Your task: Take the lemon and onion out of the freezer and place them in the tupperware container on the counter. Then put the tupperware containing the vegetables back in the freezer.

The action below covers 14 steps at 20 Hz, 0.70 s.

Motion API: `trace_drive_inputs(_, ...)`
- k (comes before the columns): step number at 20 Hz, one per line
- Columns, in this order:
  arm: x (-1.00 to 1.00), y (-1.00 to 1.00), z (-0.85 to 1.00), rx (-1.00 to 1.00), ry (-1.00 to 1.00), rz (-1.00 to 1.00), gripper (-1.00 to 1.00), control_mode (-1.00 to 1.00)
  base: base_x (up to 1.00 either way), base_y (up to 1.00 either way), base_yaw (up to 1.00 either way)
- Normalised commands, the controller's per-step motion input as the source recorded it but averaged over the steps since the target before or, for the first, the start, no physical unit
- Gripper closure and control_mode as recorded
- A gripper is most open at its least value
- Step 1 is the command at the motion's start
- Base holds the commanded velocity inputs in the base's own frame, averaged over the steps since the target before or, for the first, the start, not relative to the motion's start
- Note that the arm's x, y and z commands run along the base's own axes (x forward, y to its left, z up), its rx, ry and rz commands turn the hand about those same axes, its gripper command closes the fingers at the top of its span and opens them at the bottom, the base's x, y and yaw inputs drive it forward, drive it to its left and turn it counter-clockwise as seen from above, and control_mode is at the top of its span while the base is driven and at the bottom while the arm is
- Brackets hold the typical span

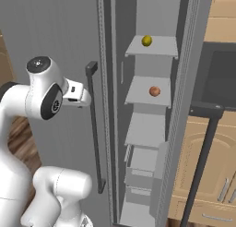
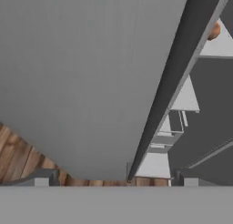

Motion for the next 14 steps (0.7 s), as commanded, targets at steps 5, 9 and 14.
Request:
trace_drive_inputs(5, 0.0, 0.0, 0.0, 0.0, 0.0, 0.0, -1.0, 1.0, 0.35, -0.54, 0.0)
trace_drive_inputs(9, 0.0, 0.0, 0.0, 0.0, 0.0, 0.0, -1.0, 1.0, 0.38, -0.52, 0.0)
trace_drive_inputs(14, 0.0, 0.0, 0.0, 0.0, 0.0, 0.0, -1.0, 1.0, 0.36, -0.47, 0.0)
